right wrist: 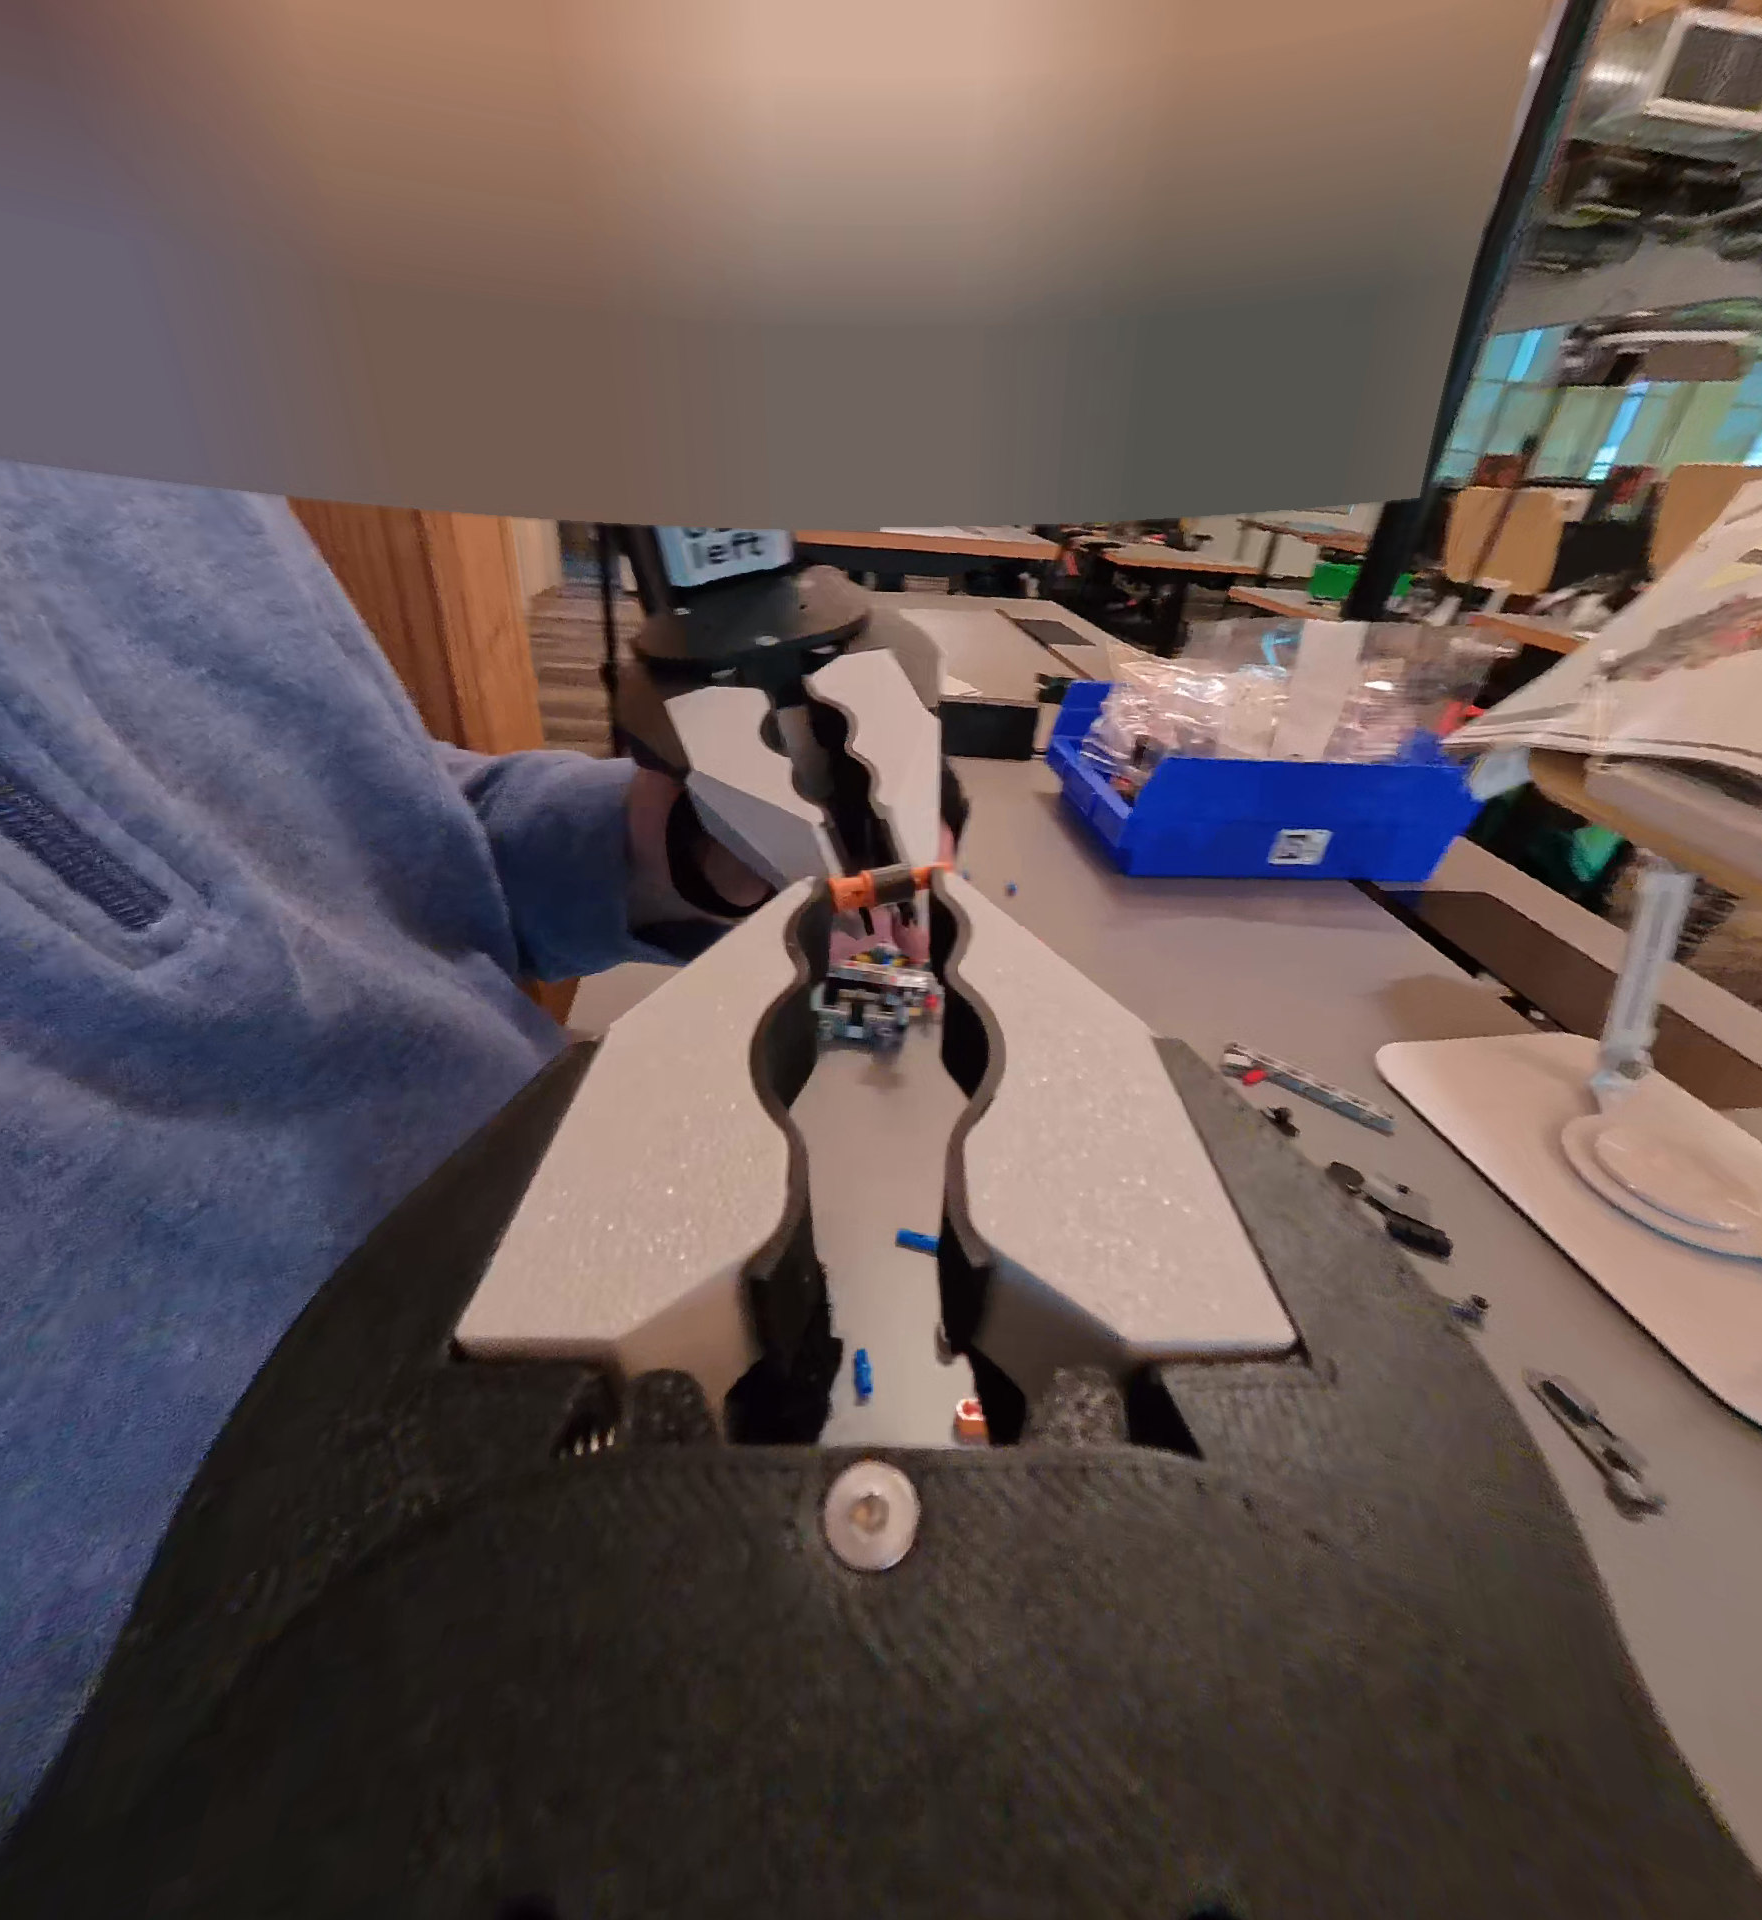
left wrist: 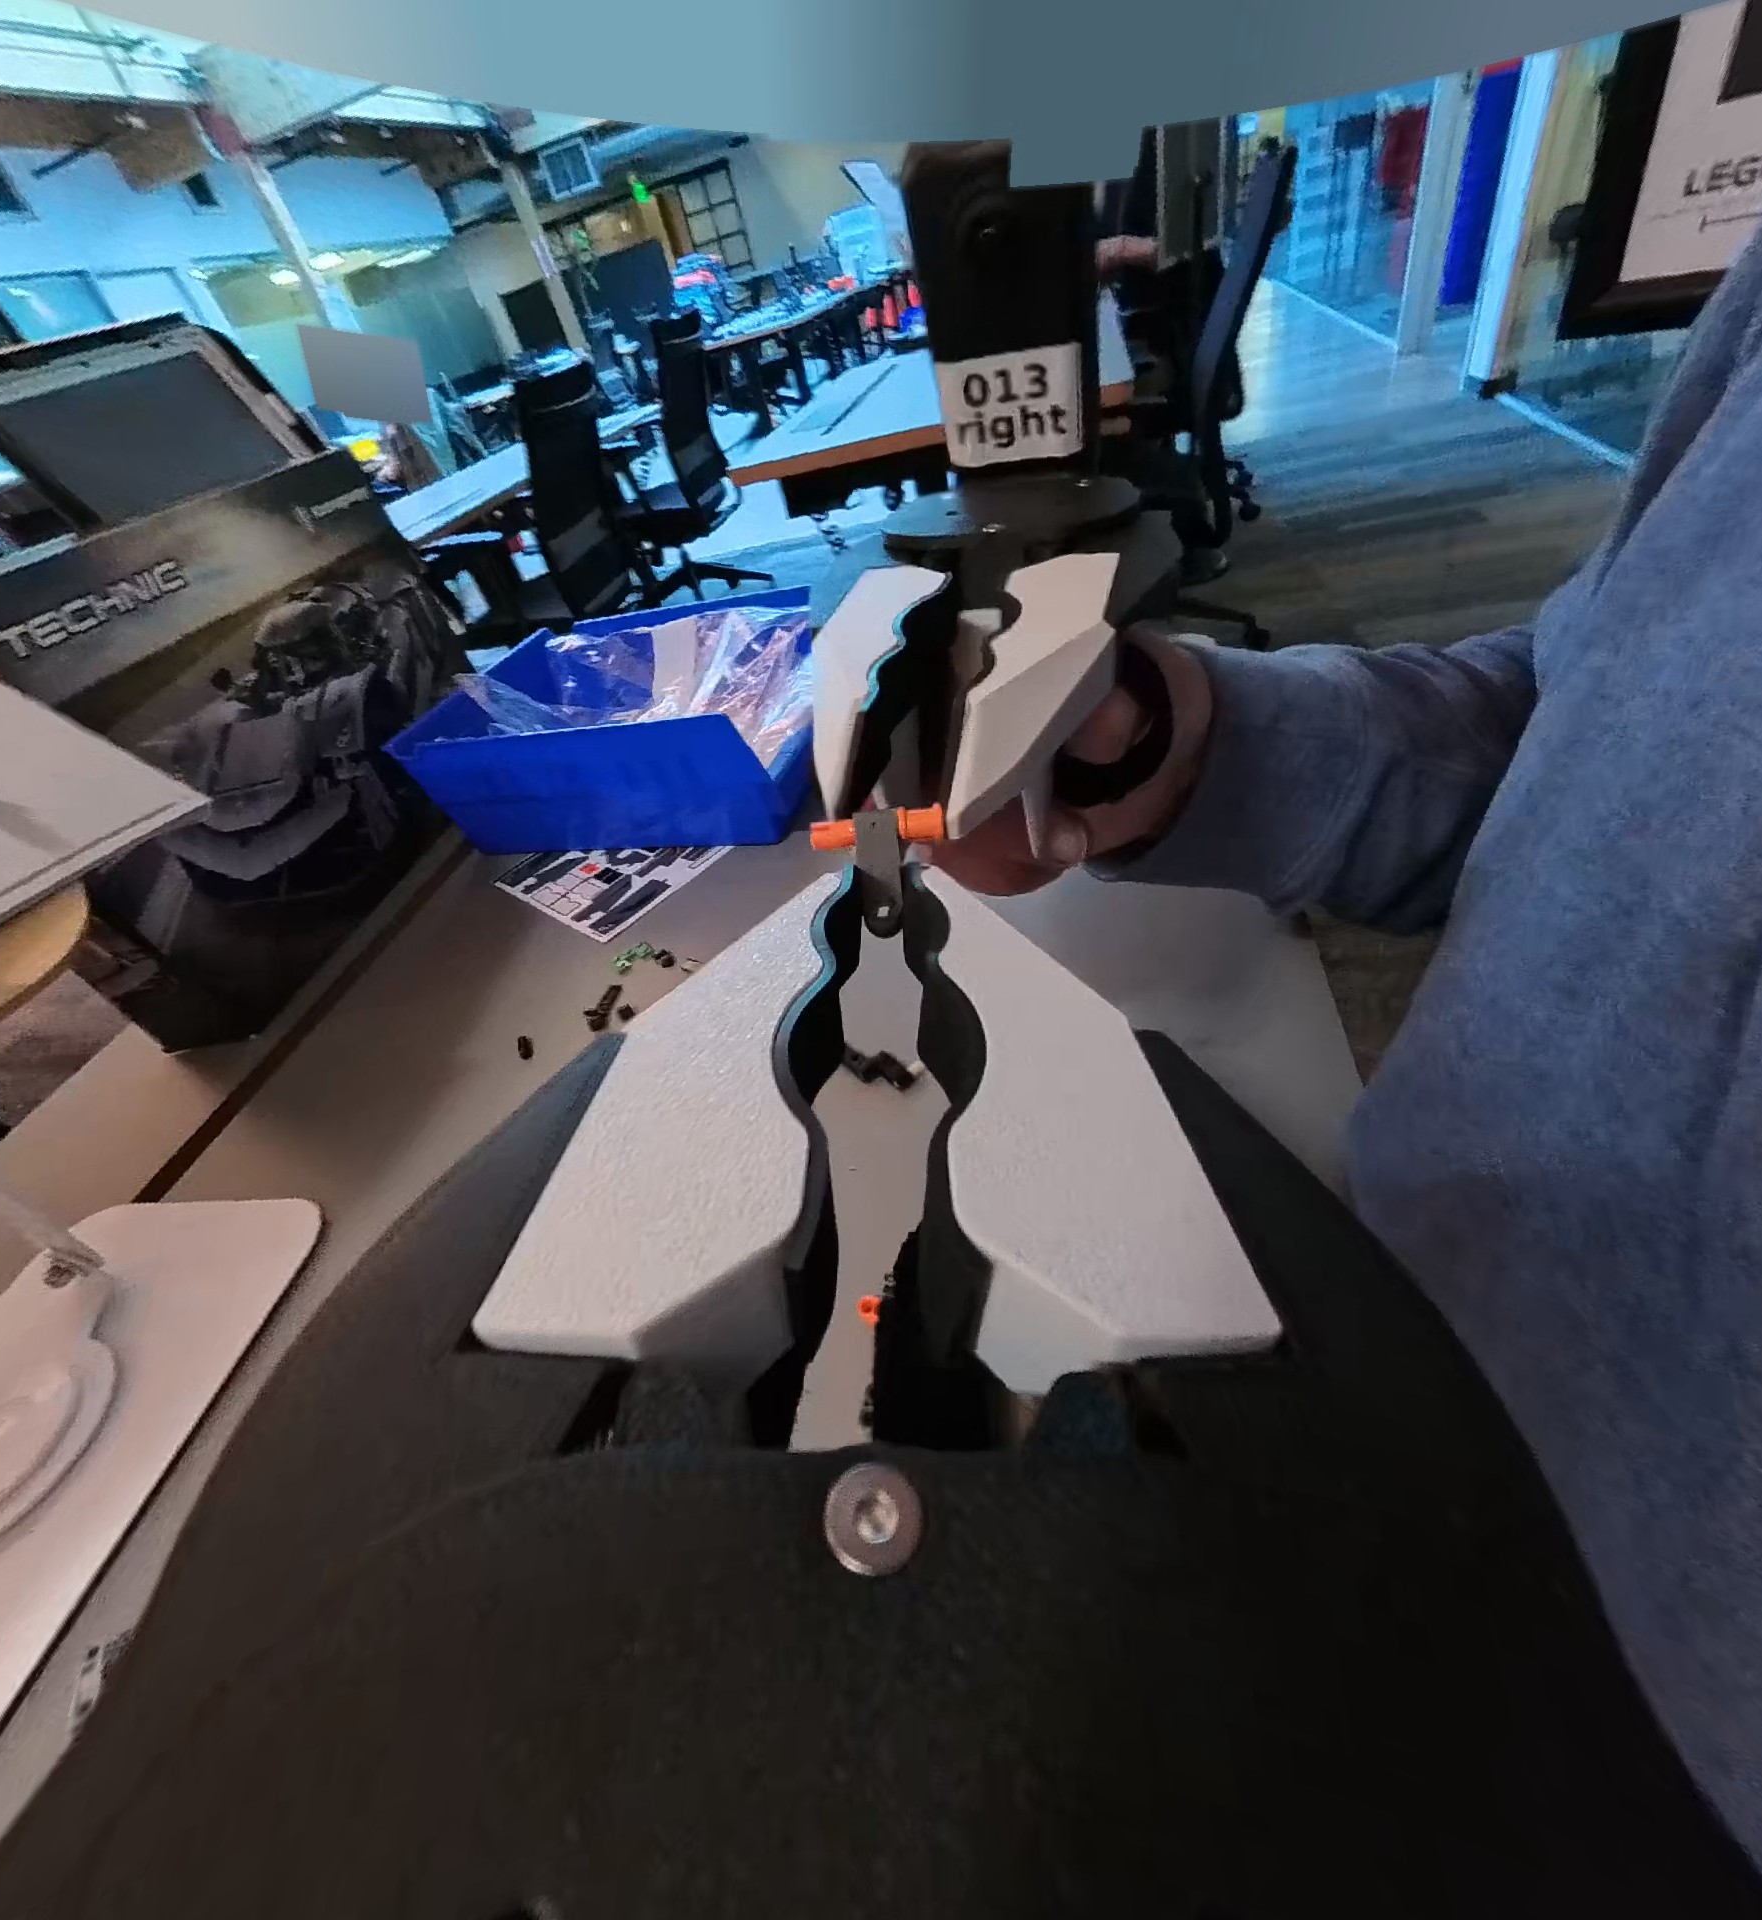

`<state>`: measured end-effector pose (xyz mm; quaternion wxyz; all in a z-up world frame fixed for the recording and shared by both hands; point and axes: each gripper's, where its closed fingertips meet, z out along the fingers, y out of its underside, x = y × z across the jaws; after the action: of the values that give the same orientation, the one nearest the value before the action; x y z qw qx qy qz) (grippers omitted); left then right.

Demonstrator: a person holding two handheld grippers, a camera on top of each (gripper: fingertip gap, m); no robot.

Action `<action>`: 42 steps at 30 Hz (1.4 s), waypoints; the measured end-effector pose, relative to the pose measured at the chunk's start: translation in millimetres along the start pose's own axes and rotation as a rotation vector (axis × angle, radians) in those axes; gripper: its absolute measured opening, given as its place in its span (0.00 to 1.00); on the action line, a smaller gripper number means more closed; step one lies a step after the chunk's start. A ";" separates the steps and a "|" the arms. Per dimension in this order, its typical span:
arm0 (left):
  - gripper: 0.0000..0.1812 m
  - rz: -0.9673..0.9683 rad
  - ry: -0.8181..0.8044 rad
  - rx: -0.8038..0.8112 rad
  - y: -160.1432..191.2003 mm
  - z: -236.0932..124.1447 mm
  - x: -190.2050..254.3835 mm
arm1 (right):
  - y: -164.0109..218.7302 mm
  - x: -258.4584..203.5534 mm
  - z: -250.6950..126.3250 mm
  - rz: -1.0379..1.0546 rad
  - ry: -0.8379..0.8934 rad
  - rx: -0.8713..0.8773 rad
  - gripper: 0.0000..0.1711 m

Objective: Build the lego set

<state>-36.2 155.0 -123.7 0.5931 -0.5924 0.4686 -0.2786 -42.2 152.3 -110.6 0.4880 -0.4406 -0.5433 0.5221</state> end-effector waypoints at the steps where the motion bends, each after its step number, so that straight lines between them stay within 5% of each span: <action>1: 0.03 -0.002 -0.037 0.007 -0.3 -1.0 -3.7 | -1.7 3.4 0.7 0.003 0.028 0.007 0.17; 7: 0.03 0.119 -0.289 -0.014 -3.6 -8.7 -23.5 | -6.5 15.9 6.4 0.121 0.108 0.028 0.12; 19: 0.03 0.338 -0.498 -0.077 -11.3 -26.6 -30.5 | -18.9 11.4 38.2 0.290 0.090 0.055 0.12; 23: 0.03 0.382 -0.516 -0.077 -17.2 -35.4 -32.5 | -24.4 14.8 45.6 0.325 0.096 0.095 0.05; 42: 0.03 0.489 -0.645 -0.062 -22.2 -63.8 -74.7 | -33.3 44.4 84.8 0.367 0.205 0.071 0.07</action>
<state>-118.0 189.8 -76.4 0.7403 -0.5381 0.3938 0.0854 -131.2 182.3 -72.5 0.4526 -0.5653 -0.3830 0.5735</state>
